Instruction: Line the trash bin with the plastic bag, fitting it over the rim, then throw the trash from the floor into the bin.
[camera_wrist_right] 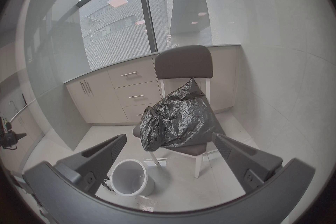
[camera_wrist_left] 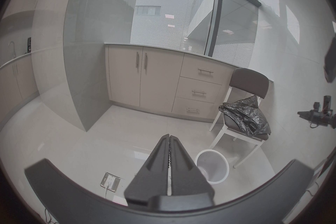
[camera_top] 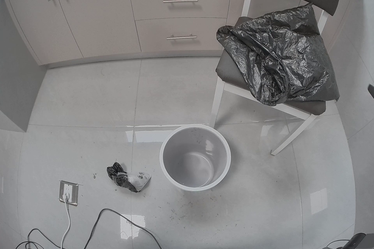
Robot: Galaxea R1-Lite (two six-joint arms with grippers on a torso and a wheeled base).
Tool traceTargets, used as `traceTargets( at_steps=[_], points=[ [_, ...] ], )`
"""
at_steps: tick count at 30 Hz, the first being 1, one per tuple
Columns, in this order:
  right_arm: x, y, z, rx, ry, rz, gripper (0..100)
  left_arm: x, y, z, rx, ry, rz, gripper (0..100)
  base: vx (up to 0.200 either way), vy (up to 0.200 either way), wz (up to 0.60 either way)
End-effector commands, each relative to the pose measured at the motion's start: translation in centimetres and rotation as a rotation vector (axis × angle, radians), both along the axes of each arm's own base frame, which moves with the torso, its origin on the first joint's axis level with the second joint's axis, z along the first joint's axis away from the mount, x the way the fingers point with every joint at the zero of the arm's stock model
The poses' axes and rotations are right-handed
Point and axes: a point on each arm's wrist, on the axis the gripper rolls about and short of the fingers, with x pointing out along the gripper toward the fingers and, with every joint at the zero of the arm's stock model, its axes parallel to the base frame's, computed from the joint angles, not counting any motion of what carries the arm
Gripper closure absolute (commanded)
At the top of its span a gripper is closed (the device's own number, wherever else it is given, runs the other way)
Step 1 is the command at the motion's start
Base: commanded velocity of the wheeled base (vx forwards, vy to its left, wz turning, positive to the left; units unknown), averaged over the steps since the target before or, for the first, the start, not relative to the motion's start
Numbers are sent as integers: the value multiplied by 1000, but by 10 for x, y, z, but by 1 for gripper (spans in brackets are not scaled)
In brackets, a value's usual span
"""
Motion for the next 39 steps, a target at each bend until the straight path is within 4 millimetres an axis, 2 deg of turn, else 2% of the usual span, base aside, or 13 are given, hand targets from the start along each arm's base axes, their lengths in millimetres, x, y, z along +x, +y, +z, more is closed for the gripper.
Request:
traceTargets(
  at_steps=[1,5,8,10,15,19,22,30,31,32,36,39],
  points=[
    [255,161,-19,-33,192,90,0,147,-20,39,-155,388,-107,100,0,0,0],
    [283,176,-18,-41,172,90,0,173,-29,42,-187,418,-187,100,0,0,0],
    [290,181,-16,-43,179,91,0,184,-31,49,-250,421,-216,100,0,0,0],
    [299,193,-19,-45,183,105,0,196,-34,59,-361,430,-259,100,0,0,0],
    [299,216,-34,-88,205,81,0,196,-36,54,-384,456,-297,100,0,0,0],
    [303,219,-50,-117,238,43,0,197,-36,54,-384,457,-296,100,0,0,0],
    [304,218,-52,-121,241,9,0,195,-36,55,-384,452,-299,100,0,0,0],
    [300,197,-23,-89,184,-50,0,193,-36,55,-384,452,-301,100,0,0,0],
    [294,191,-10,-72,158,-53,0,191,-35,57,-386,443,-303,100,0,0,0],
    [294,190,-9,-71,157,-54,0,191,-35,57,-386,445,-302,100,0,0,0],
    [274,179,22,-38,98,-55,0,187,-35,59,-385,433,-309,100,0,0,0],
    [267,174,28,-47,99,-61,0,185,-37,60,-383,429,-318,100,0,0,0]
  ],
)
